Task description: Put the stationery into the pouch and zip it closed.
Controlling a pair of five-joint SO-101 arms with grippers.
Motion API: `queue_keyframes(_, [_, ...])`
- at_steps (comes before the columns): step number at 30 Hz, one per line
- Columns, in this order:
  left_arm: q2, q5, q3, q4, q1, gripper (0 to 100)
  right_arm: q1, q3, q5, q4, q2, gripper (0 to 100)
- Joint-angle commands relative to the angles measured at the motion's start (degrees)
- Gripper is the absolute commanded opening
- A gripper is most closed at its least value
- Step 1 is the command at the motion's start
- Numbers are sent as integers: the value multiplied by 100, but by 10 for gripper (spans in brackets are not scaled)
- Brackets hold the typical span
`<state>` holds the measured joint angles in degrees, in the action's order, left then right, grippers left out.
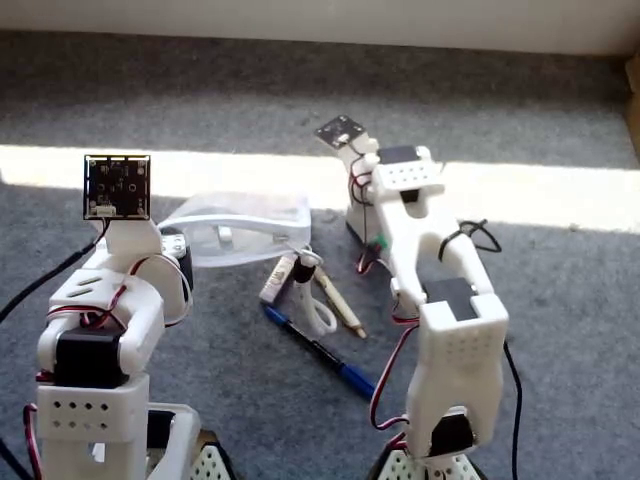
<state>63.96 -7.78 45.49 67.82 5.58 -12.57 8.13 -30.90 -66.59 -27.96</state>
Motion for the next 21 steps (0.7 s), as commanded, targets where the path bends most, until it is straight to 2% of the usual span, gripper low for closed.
queue_keyframes(1, [13, 44, -13, -88, 66, 11, 145, 198, 105, -101, 532, 4])
queue_keyframes(7, [13, 44, -13, -88, 66, 11, 180, 242, 132, -505, 541, 4])
queue_keyframes(13, [13, 44, -13, -88, 66, 11, 207, 251, 510, -549, 611, 4])
queue_keyframes(21, [13, 44, -13, -88, 66, 11, 180, -163, 686, -497, 1684, 4])
